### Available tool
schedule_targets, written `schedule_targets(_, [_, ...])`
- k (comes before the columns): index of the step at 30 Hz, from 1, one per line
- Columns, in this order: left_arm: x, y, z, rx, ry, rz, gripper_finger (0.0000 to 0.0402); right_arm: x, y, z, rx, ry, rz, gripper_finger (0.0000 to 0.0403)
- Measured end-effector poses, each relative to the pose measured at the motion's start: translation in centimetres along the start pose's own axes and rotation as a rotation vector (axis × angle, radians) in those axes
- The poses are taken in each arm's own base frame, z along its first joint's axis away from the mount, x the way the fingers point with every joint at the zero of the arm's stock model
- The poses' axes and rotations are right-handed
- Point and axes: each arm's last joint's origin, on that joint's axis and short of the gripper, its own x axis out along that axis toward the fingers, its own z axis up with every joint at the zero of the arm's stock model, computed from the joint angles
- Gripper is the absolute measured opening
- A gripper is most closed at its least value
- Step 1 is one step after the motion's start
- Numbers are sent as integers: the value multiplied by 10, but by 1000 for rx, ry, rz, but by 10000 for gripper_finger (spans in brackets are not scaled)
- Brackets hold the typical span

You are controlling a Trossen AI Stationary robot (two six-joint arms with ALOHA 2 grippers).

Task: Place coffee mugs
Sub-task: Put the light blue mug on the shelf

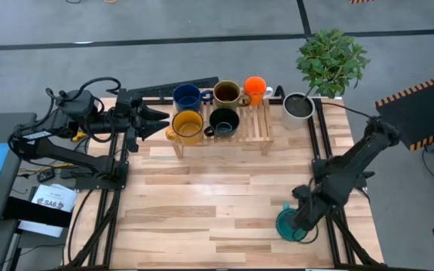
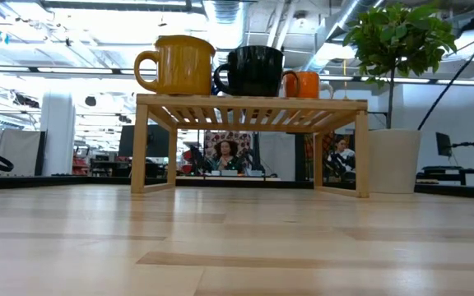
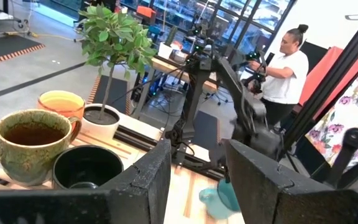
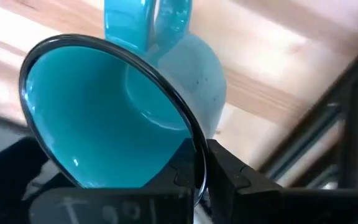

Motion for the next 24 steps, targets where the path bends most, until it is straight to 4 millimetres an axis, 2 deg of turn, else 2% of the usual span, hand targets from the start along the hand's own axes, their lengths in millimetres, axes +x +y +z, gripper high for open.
schedule_targets(5, [0,0,0,0,0,0,139,-69,-3,24,-50,-53,140,41])
schedule_targets(12, [0,0,0,1,3,1,139,-162,-27,80,-32,-272,130,41])
schedule_targets(18, [0,0,0,2,3,1,139,-204,-32,137,-1,-484,236,41])
schedule_targets(24, [0,0,0,2,3,1,139,-209,-28,193,25,-535,166,41])
